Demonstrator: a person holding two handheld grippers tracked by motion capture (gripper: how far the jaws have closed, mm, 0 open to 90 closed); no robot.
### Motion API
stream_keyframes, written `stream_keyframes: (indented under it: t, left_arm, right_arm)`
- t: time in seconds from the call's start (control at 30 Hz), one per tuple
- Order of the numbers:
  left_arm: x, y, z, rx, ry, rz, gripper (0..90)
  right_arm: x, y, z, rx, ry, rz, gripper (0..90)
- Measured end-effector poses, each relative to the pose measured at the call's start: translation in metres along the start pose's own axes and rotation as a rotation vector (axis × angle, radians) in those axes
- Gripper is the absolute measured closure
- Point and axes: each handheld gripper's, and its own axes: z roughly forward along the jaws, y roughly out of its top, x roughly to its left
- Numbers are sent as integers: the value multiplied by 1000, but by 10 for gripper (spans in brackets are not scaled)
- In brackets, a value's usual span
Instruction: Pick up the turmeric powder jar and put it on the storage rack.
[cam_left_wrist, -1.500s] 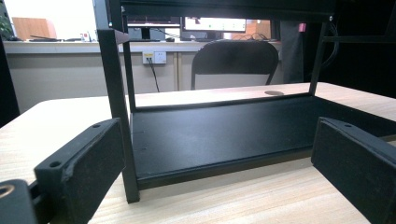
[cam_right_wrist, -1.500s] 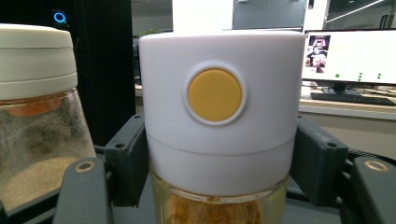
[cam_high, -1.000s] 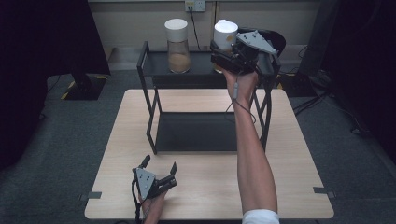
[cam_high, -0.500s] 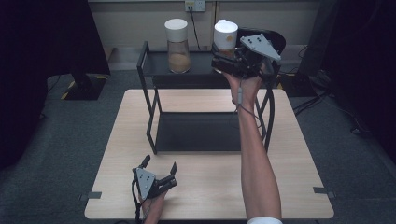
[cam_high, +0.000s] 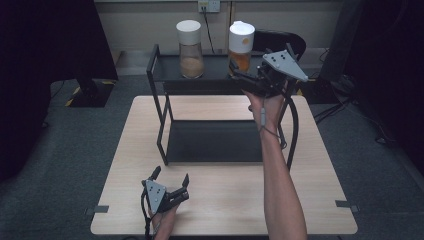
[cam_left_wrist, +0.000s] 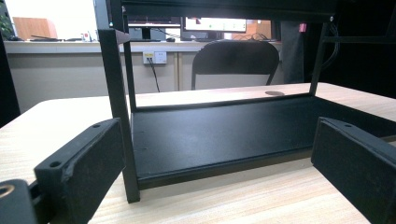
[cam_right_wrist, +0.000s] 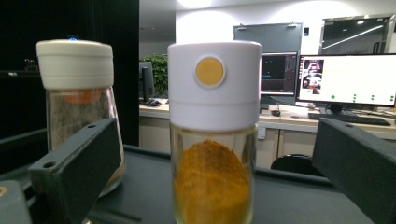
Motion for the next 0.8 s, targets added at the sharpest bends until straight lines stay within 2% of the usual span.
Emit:
stream_keyframes:
  t: [0.5, 0.6, 0.8]
  left_arm:
    - [0, 0, 0, 0, 3, -1, 24]
    - [0, 0, 0, 0, 2, 0, 24]
    - [0, 0, 0, 0, 2, 0, 24]
  right_arm:
    - [-4, -14, -38, -39, 16, -1, 1]
    - [-5, -16, -44, -45, 23, 12, 1]
    - [-4, -23, -57, -53, 15, 3, 0]
